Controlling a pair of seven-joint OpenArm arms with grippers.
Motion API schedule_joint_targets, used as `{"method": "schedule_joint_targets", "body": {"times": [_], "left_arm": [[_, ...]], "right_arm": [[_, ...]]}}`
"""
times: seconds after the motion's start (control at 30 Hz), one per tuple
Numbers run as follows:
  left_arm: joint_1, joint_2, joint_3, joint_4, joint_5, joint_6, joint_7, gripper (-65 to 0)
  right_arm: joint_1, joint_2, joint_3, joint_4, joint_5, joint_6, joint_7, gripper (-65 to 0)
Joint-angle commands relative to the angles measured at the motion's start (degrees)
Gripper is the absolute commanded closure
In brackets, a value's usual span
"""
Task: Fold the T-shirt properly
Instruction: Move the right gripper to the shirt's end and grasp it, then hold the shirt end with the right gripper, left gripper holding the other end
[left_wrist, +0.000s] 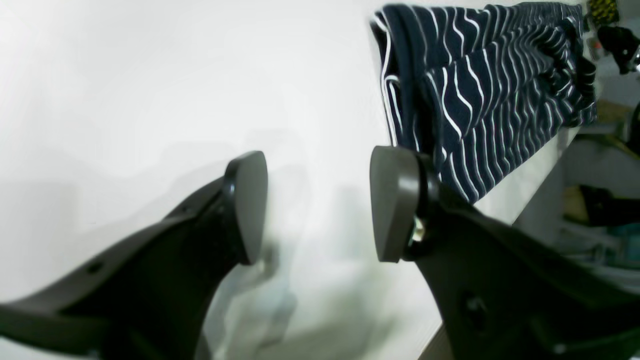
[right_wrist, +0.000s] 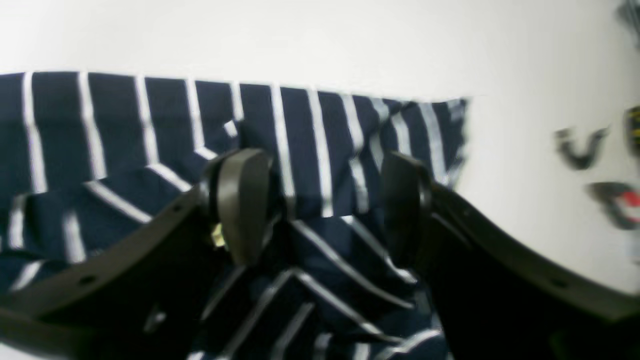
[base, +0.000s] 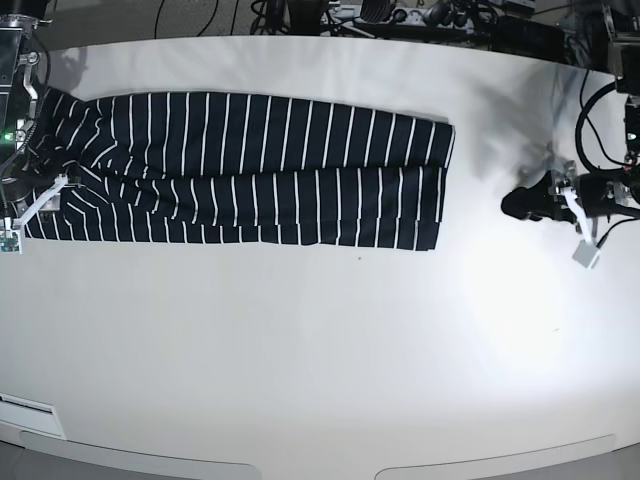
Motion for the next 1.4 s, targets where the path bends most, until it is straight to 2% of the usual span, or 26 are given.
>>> {"method": "schedule_joint_targets", "body": {"times": [0.0, 0.4, 0.73, 0.93, 1.07, 1.17, 1.37], "left_arm": [[-0.24, -0.61, -0.55, 0.81, -1.36, -0.11, -0.26, -34.5], [2.67, 8.98, -0.17, 0.81, -1.36, -0.28, -0.90, -34.5], [4.04, 14.86, 6.14, 0.81, -1.36, 0.02, -0.90, -34.5], [3.72, 18.10, 6.60, 0.81, 2.89, 1.07, -3.28, -34.5], [3.26, 18.62, 6.60, 0.81, 4.70, 1.60, -3.82, -32.9], [2.56, 17.68, 6.05, 1.09, 5.51, 1.57, -3.69, -32.9], [0.98, 16.26, 0.37, 3.76, 8.20, 2.19, -3.74, -32.9]], "right_arm": [[0.44, 1.64, 0.61, 0.61, -1.33, -0.37, 0.87, -37.8], [0.00, 2.08, 1.42, 0.59, -3.87, -0.52, 0.46, -37.7], [-0.02, 2.10, 1.44, 0.59, -5.09, -0.55, 0.44, -37.7], [-0.02, 2.10, 1.68, 0.59, -5.11, -0.55, 0.44, -37.7], [-0.02, 2.10, 1.68, 0.57, -5.09, -0.52, 0.42, -37.7], [-0.02, 2.08, 1.68, 0.57, -5.07, -0.50, 0.44, -37.7], [-0.02, 2.10, 1.68, 0.57, -5.07, -0.52, 0.42, -37.7]]}}
